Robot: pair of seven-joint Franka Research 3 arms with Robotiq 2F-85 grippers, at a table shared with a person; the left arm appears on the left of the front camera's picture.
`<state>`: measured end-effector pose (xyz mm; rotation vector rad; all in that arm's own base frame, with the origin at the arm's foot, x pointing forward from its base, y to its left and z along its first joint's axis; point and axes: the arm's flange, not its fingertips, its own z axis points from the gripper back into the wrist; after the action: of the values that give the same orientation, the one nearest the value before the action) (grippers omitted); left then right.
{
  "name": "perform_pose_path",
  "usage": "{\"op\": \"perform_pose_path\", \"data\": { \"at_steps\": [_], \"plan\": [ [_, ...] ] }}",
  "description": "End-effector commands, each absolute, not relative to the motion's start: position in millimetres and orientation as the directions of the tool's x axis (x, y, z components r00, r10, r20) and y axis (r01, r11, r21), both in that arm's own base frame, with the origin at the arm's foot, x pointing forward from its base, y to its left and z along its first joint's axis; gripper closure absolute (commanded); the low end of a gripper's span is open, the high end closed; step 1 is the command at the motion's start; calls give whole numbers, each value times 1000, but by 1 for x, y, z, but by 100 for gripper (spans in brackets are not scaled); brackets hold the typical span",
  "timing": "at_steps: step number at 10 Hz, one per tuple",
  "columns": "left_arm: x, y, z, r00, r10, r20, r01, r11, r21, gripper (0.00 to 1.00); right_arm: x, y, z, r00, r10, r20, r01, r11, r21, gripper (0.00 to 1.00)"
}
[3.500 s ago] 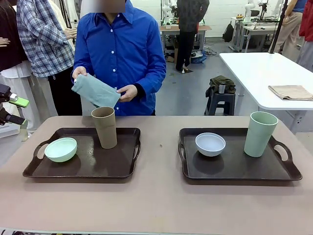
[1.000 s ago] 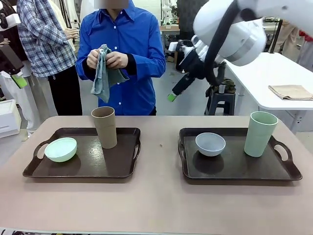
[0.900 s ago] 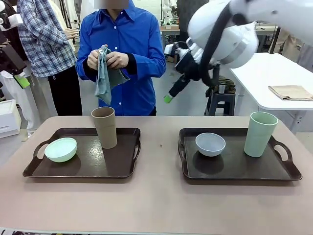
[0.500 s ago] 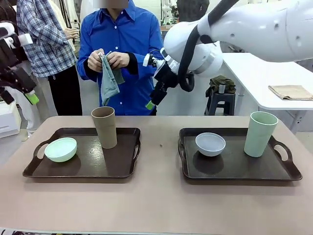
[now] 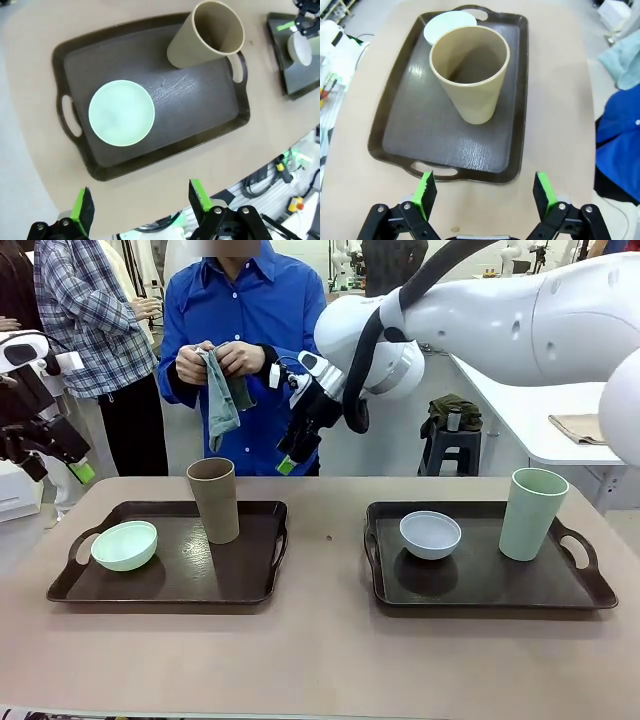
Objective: Set up a tray with a mat and arrange the tableware.
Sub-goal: Pick up the Picnic Bowl and Reusable plastic cup from the Handle tray in front of the human's position and hold them in the air.
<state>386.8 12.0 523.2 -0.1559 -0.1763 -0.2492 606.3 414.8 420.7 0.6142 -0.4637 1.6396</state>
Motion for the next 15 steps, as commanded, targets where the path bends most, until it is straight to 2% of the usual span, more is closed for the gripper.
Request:
{"op": "perform_pose_path", "data": {
  "at_steps": [1, 5, 9, 12, 14, 15],
  "plan": [
    [384, 12, 528, 954, -226, 195, 252, 961, -118, 0, 601, 412, 425, -93, 774, 626, -990, -141, 27, 0],
    [386, 12, 525, 953, -231, 196, 258, 957, -129, 0, 607, 414, 423, -96, 771, 630, -987, -155, 38, 0],
    [404, 8, 485, 977, -158, 145, 147, 986, 82, 0, 625, 467, 389, -340, 699, 630, -931, -344, -121, 0],
    [421, 16, 441, 982, -166, 96, 164, 986, 20, 0, 637, 494, 366, -380, 652, 656, -909, -395, -134, 0],
    [434, 35, 421, 986, -146, 78, 149, 988, -35, 0, 643, 507, 359, -357, 635, 685, -907, -411, -92, 0],
    [436, 41, 412, 990, -129, 60, 133, 989, -57, 0, 640, 510, 358, -308, 650, 695, -914, -405, -25, 0]
  ]
}}
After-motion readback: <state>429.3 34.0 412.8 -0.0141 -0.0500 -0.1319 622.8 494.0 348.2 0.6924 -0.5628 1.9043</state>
